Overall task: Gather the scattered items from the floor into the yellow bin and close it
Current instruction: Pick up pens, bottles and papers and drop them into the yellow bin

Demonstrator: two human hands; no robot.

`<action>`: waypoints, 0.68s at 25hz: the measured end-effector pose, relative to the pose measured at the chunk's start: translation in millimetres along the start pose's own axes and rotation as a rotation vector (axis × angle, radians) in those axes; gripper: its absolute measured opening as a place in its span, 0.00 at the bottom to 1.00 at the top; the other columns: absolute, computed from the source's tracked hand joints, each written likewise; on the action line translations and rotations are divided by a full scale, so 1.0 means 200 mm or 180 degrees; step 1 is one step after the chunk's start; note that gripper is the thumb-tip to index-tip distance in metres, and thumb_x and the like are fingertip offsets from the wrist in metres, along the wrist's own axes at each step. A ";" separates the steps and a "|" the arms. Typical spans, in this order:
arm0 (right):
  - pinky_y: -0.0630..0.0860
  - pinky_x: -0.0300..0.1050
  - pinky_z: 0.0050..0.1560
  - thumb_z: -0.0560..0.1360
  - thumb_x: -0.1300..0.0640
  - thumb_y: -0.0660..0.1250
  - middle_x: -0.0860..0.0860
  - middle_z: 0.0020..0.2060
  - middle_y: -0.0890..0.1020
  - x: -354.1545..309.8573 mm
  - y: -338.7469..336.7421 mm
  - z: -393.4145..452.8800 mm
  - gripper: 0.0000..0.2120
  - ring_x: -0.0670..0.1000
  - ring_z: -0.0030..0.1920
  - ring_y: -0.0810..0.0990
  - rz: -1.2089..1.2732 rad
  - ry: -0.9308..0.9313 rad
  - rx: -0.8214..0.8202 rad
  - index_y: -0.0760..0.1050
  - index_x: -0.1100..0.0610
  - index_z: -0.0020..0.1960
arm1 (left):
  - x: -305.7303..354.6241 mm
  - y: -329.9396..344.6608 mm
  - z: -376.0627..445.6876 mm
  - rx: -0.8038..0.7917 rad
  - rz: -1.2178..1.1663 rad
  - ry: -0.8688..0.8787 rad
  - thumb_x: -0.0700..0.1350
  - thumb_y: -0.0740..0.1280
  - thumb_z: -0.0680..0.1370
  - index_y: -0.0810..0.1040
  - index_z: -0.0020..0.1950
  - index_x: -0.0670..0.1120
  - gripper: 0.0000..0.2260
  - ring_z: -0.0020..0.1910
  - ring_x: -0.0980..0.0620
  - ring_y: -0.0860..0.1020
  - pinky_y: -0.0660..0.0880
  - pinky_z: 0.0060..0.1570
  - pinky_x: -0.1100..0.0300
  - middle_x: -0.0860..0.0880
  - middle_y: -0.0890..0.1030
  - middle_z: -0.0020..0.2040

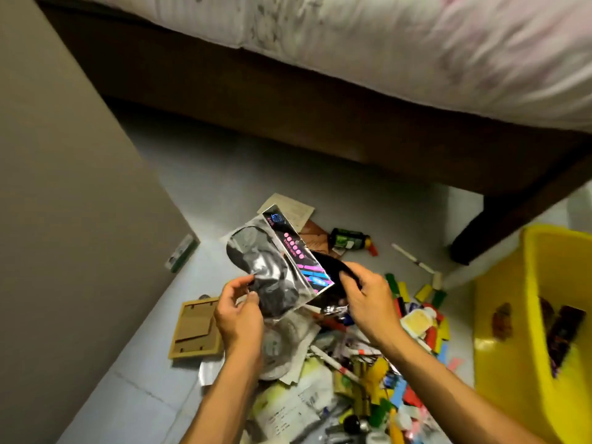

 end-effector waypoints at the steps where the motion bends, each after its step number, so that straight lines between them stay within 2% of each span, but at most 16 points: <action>1: 0.79 0.41 0.34 0.80 0.60 0.62 0.42 0.42 0.85 0.01 -0.15 -0.06 0.13 0.43 0.36 0.83 0.0417 0.0210 0.0204 0.81 0.44 0.53 | 0.04 0.10 -0.09 -0.0215 -0.0027 0.0057 0.28 0.63 0.75 0.80 0.45 0.53 0.19 0.37 0.66 0.79 0.73 0.32 0.75 0.54 0.81 0.46; 3: 0.77 0.40 0.28 0.79 0.64 0.62 0.48 0.41 0.86 0.01 -0.47 -0.17 0.17 0.47 0.33 0.83 0.1006 0.0506 0.0722 0.82 0.44 0.48 | 0.11 0.29 -0.29 -0.0616 -0.0148 0.0143 0.28 0.63 0.75 0.81 0.45 0.52 0.18 0.37 0.67 0.80 0.74 0.32 0.73 0.55 0.83 0.45; 6: 0.80 0.46 0.36 0.79 0.65 0.62 0.52 0.43 0.86 0.00 -1.02 -0.41 0.15 0.52 0.41 0.85 0.1216 0.0484 0.1447 0.82 0.47 0.49 | 0.18 0.62 -0.65 -0.1303 -0.0270 0.0151 0.29 0.64 0.75 0.82 0.45 0.52 0.17 0.42 0.58 0.83 0.77 0.35 0.68 0.54 0.84 0.43; 9: 0.78 0.40 0.31 0.80 0.62 0.62 0.51 0.43 0.86 0.02 -1.53 -0.68 0.11 0.48 0.39 0.83 0.1440 0.0436 0.2024 0.82 0.51 0.51 | 0.23 0.95 -1.06 -0.1782 -0.0412 0.0048 0.29 0.63 0.76 0.82 0.46 0.51 0.17 0.46 0.52 0.82 0.77 0.37 0.67 0.49 0.84 0.47; 11: 0.79 0.38 0.33 0.80 0.61 0.62 0.49 0.46 0.86 0.04 -1.81 -0.81 0.10 0.48 0.43 0.83 0.1613 0.0365 0.2365 0.81 0.51 0.53 | 0.25 1.10 -1.25 -0.1856 -0.0507 -0.0129 0.29 0.63 0.76 0.81 0.47 0.48 0.15 0.48 0.50 0.82 0.79 0.40 0.62 0.46 0.83 0.48; 15: 0.79 0.41 0.29 0.81 0.60 0.62 0.50 0.48 0.85 0.14 -2.15 -0.97 0.10 0.53 0.43 0.83 0.1345 0.0551 0.2762 0.79 0.47 0.53 | 0.24 1.32 -1.53 -0.2266 -0.0231 -0.0177 0.32 0.63 0.78 0.81 0.49 0.50 0.13 0.47 0.49 0.83 0.82 0.44 0.54 0.48 0.83 0.47; 16: 0.81 0.44 0.33 0.81 0.60 0.62 0.51 0.50 0.85 0.20 -2.18 -0.98 0.10 0.53 0.45 0.84 0.1182 0.0709 0.2726 0.79 0.47 0.54 | 0.24 1.38 -1.58 -0.2418 -0.0061 -0.0065 0.33 0.64 0.78 0.81 0.50 0.50 0.13 0.49 0.47 0.82 0.82 0.47 0.52 0.48 0.83 0.48; 17: 0.82 0.48 0.41 0.80 0.60 0.63 0.53 0.55 0.83 0.26 -2.18 -0.99 0.11 0.53 0.49 0.83 0.1035 0.0926 0.2621 0.77 0.48 0.59 | 0.24 1.44 -1.63 -0.2630 0.0126 0.0069 0.33 0.64 0.78 0.80 0.53 0.50 0.12 0.51 0.46 0.82 0.82 0.49 0.52 0.48 0.83 0.50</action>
Point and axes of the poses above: each hand's wrist, its own z-axis towards the middle knuckle, its own y-axis out of the palm, x = y × z, the point moved 8 cm from there along z, towards the middle knuckle
